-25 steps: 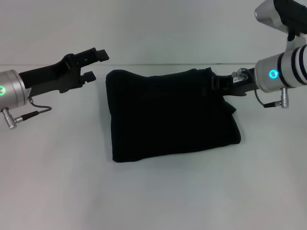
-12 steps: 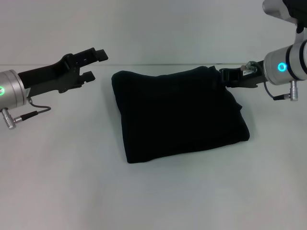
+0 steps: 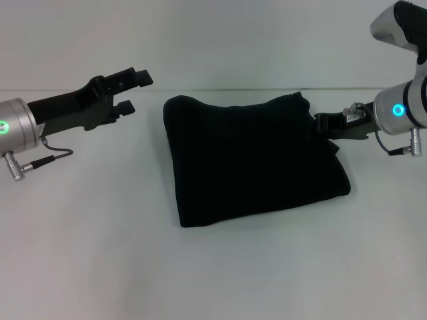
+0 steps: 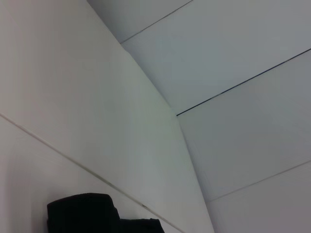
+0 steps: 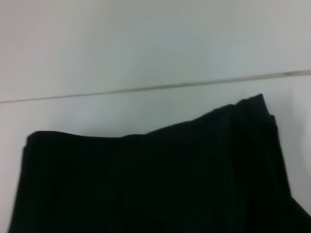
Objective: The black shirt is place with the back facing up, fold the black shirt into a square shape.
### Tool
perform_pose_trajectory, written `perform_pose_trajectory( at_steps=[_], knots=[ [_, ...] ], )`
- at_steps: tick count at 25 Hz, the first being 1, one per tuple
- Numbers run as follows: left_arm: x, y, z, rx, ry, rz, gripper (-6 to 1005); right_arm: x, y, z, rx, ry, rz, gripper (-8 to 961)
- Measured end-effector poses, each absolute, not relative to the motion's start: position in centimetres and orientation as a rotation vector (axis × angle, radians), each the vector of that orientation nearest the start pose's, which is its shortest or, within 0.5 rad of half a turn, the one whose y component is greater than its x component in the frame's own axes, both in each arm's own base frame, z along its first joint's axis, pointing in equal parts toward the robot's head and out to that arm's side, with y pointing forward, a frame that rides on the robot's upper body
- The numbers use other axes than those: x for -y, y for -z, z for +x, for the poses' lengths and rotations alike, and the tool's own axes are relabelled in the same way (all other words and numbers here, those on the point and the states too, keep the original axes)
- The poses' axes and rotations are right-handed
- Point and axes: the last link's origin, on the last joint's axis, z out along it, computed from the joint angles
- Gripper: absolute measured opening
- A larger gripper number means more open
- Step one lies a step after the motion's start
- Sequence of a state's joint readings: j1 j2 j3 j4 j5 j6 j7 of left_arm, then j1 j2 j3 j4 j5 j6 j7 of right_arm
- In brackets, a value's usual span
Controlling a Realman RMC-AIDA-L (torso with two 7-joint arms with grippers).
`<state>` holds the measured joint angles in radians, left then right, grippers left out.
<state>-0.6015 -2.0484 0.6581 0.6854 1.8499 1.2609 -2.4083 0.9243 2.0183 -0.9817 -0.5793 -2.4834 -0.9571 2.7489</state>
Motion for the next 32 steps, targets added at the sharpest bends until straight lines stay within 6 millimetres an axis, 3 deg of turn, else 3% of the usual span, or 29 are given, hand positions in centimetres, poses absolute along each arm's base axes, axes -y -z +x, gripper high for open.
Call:
perform_pose_trajectory(
  at_steps=[10, 23, 32],
  knots=[
    [-39.8, -3.9, -25.1, 1.809, 1.074, -1.958, 916, -45.9, 1.4, 22.4, -1.525, -0.088, -2.027, 79],
    [-39.8, -3.9, -25.0, 1.809, 1.074, -1.959, 916, -46.7, -1.2, 18.2, -1.385, -0.078, -2.102, 85],
    [-40.0, -3.9, -24.8, 1.803, 1.075, -1.961, 916, -46.8, -1.5, 18.8, -1.347, -0.039, -2.066, 89]
  ],
)
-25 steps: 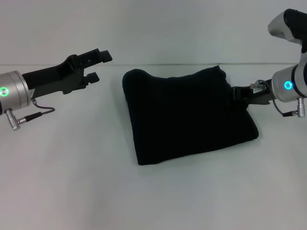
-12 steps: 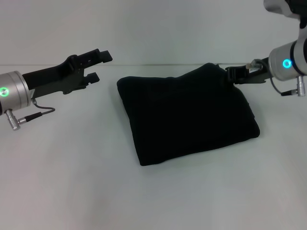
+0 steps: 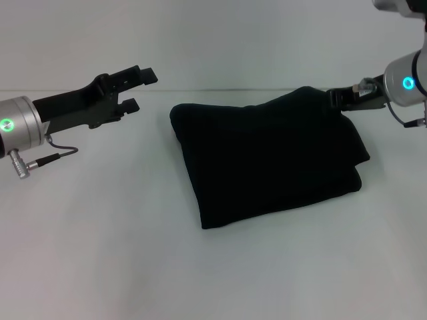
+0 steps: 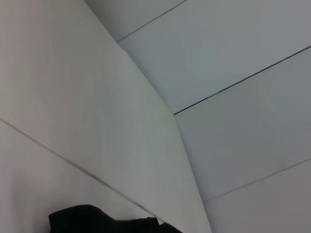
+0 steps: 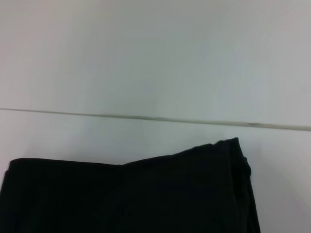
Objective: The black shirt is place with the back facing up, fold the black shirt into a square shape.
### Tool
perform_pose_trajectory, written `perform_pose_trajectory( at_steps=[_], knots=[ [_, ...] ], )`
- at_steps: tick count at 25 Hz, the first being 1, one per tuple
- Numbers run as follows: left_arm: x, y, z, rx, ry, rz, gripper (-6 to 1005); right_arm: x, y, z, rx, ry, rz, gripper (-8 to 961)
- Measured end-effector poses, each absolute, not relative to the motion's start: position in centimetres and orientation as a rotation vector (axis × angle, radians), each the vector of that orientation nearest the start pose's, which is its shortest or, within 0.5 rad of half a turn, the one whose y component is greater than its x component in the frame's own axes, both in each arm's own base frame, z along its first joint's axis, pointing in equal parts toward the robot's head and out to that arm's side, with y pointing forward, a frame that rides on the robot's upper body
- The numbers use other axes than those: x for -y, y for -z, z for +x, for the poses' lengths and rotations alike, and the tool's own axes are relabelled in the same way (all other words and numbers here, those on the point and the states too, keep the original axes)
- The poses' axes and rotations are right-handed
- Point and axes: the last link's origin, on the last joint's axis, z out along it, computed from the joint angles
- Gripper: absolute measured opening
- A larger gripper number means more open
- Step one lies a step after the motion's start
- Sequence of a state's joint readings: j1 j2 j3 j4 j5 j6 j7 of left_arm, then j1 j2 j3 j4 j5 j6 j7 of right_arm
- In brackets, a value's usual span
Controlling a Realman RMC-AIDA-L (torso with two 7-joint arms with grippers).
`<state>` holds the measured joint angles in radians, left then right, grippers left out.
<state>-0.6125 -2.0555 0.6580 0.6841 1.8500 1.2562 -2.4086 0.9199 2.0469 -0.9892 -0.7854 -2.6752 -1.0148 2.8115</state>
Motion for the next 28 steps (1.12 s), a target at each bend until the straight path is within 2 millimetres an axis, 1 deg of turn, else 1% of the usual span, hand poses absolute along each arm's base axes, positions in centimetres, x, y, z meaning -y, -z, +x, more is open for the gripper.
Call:
perform_pose_trajectory(
  at_steps=[4, 8, 10, 15, 18, 20, 22, 23, 24, 26, 28],
  knots=[
    [-40.0, -3.9, -24.8, 1.803, 1.075, -1.959, 916, -46.8, -0.7, 20.1, -1.382, -0.026, -2.04, 91],
    [-40.0, -3.9, -24.9, 1.806, 1.075, -1.956, 916, -46.3, 0.6, 22.2, -1.434, 0.003, -2.003, 93],
    [-40.0, -3.9, -24.9, 1.806, 1.075, -1.955, 916, -46.2, 0.7, 22.7, -1.445, 0.011, -1.993, 94],
    [-40.0, -3.9, -24.8, 1.805, 1.076, -1.961, 916, -46.3, 0.5, 23.1, -1.453, 0.015, -1.982, 96],
    [-40.0, -3.8, -24.7, 1.807, 1.078, -1.964, 916, -46.5, 0.3, 23.0, -1.438, 0.018, -1.98, 154],
    [-39.9, -3.8, -24.8, 1.809, 1.078, -1.965, 916, -46.8, -0.3, 23.0, -1.432, 0.012, -1.968, 192],
    [-39.8, -3.8, -24.8, 1.812, 1.078, -1.966, 916, -47.2, -1.7, 23.0, -1.448, -0.036, -1.947, 231],
    [-39.8, -3.7, -24.8, 1.814, 1.078, -1.97, 916, -47.2, -3.8, 23.2, -1.48, -0.145, -1.933, 250],
    [-39.7, -3.7, -24.8, 1.816, 1.078, -1.976, 916, -47.2, -3.8, 23.2, -1.48, -0.145, -1.933, 269],
    [-39.4, -3.8, -24.8, 1.821, 1.078, -1.99, 916, -46.6, -6.0, 23.4, -1.506, -0.305, -1.939, 308],
    [-39.1, -3.9, -25.0, 1.828, 1.072, -2.007, 916, -45.6, -7.6, 23.9, -1.533, -0.504, -1.971, 404]
  ],
)
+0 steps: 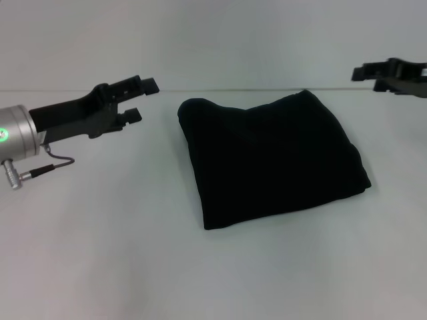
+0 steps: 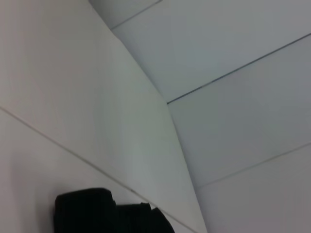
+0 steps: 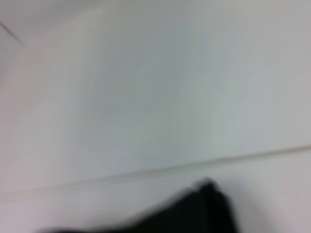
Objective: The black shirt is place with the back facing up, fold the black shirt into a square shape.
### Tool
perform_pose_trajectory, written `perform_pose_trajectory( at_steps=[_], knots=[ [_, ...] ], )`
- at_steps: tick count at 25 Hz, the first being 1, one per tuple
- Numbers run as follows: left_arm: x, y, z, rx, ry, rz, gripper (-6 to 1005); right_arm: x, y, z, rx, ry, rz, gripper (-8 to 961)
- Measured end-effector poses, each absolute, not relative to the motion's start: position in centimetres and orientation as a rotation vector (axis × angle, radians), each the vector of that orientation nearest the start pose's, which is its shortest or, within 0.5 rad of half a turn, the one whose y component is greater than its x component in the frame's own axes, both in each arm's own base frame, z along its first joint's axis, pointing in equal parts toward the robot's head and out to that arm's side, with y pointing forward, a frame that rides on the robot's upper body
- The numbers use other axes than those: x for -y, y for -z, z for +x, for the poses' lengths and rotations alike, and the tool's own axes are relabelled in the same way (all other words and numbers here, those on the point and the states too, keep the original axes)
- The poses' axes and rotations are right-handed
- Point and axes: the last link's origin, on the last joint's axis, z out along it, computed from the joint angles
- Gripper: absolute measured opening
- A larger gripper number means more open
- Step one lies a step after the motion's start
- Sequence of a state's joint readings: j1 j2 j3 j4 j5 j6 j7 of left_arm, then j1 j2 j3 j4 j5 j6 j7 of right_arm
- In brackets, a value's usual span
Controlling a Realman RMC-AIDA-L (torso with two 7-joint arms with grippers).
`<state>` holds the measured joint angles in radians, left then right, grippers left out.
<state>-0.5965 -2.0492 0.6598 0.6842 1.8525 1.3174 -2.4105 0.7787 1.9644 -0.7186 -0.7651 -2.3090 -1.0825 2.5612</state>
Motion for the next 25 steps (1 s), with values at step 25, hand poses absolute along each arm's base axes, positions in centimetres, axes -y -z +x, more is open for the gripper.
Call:
perform_pose_trajectory(
  at_steps=[25],
  knots=[
    [-34.6, 4.1, -24.3, 2.289, 0.688, -2.144, 763, -31.2, -8.7, 32.8, -0.87, -1.179, -1.916, 698]
  ],
)
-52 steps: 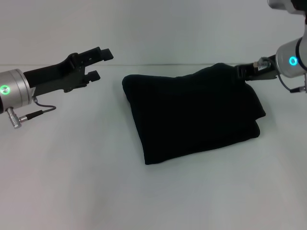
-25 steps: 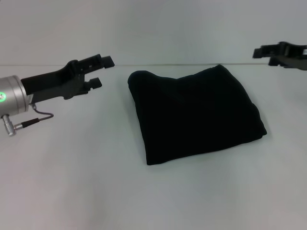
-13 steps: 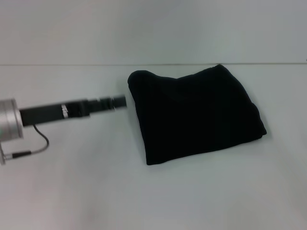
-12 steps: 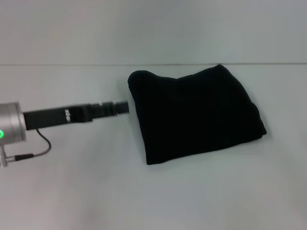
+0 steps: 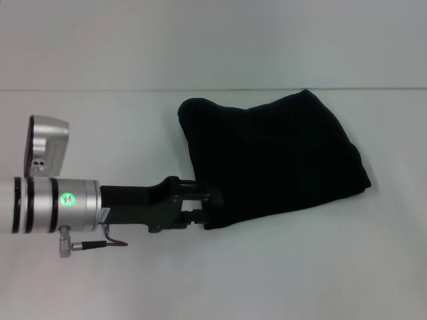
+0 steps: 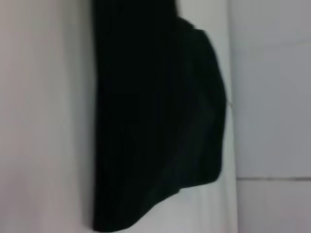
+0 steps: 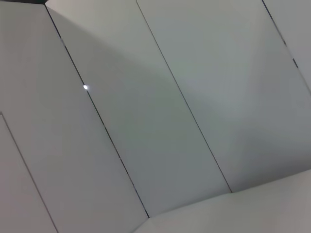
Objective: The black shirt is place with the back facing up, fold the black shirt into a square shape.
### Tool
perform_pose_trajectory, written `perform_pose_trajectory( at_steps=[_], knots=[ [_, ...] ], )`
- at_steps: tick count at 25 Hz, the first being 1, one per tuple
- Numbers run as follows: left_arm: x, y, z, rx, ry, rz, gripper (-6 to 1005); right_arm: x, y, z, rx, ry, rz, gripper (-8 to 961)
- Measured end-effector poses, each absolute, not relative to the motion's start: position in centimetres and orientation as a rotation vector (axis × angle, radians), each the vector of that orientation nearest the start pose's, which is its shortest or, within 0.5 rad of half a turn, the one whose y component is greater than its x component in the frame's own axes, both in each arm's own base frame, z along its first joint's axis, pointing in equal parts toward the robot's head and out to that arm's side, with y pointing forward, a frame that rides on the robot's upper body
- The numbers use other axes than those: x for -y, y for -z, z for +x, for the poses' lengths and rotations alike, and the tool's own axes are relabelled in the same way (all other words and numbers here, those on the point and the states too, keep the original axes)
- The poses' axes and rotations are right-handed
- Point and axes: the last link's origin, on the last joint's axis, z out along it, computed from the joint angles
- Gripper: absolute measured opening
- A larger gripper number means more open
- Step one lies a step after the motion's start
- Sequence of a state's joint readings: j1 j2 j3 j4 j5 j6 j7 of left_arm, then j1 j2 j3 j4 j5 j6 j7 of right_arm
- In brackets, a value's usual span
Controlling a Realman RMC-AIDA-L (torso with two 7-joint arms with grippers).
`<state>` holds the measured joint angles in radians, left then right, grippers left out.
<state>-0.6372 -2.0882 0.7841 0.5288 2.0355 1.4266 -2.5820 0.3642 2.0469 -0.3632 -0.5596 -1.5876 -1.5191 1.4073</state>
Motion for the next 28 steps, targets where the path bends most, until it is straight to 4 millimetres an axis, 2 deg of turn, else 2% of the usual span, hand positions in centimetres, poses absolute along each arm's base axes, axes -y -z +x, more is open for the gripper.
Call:
perform_pose_trajectory(
  at_steps=[6, 12, 28],
  knots=[
    [-34.3, 6.2, -25.1, -2.35, -0.655, 1.915, 521, -31.6, -9.1, 32.4, -0.856, -1.206, -1.91, 697],
    [-34.4, 7.0, -26.1, -2.443, -0.683, 1.869, 506, -31.7, -9.1, 32.4, -0.857, -1.209, -1.901, 697],
    [-34.6, 7.9, -26.6, -2.487, -0.659, 1.921, 505, -31.7, -9.2, 32.4, -0.855, -1.206, -1.898, 697]
  ],
)
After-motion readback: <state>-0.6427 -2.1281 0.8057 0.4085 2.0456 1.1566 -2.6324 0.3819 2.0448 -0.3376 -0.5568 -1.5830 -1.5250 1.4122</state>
